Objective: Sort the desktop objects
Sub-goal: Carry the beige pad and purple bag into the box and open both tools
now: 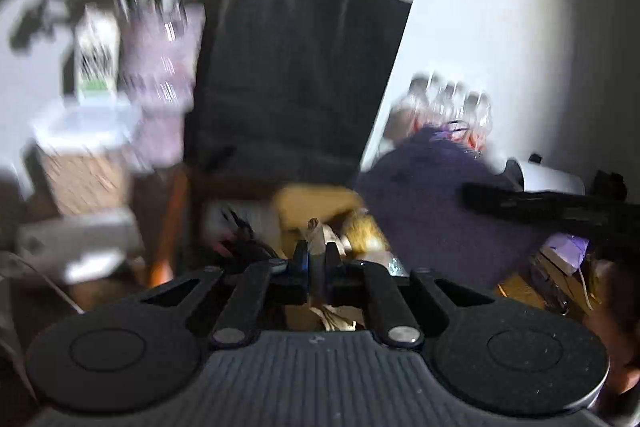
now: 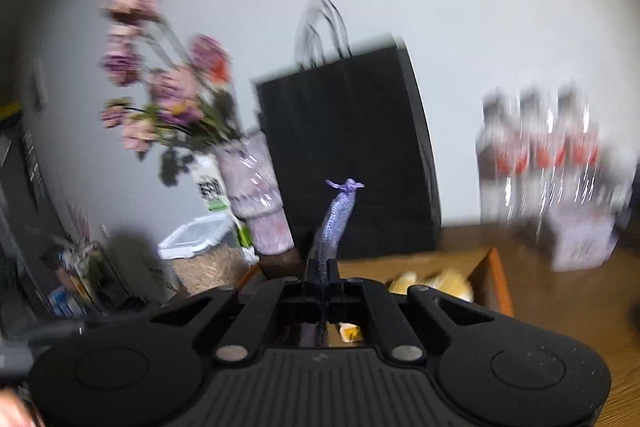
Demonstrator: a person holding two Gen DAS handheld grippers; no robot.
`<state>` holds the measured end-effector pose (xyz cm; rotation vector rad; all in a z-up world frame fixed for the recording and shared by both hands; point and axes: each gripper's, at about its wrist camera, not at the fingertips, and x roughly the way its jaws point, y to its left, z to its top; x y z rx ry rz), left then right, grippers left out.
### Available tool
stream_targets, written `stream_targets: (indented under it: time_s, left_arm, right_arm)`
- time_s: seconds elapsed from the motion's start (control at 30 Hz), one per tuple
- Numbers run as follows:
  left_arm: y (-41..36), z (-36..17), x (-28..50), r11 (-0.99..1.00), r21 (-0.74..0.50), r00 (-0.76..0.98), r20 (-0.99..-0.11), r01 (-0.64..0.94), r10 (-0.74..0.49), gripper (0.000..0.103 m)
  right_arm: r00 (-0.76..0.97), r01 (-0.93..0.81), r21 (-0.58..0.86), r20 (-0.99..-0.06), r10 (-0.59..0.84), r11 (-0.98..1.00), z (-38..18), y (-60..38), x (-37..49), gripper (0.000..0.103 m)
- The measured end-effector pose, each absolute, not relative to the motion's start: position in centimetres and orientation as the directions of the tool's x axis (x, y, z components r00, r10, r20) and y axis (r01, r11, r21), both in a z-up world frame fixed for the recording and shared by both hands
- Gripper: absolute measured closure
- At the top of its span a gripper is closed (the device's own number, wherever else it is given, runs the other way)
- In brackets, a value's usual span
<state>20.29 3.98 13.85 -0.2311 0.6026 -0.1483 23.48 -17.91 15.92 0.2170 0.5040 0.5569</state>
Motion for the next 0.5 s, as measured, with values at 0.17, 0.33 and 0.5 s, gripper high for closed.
stream_targets:
  time_s: [0.17,0.33,0.5]
  left_arm:
    - [1.8,10.4,24.7,0.976,-0.212,0.756,-0.629,0.055,-0.179,0.094]
    - [0.6,8.7,26.2,0.993,-0.115,0.75,-0.654,0.03,-0.098,0.094]
    - [0.8,8.7,27.2,0.997,-0.078,0.74,-0.669,0.03,-0.075,0.08]
  right_arm:
    - [0.645,-0.317,0.354,-0.6,0.474,0.88,9.4,-15.1,28.8,0.102]
    - [0.588,-0.302,0.327,-0.676,0.445,0.896,6.2,-14.7,28.9,0.101]
    - [0.585,-0.301,0.317,-0.684,0.436,0.9,7.0,-15.2,28.7,0.075]
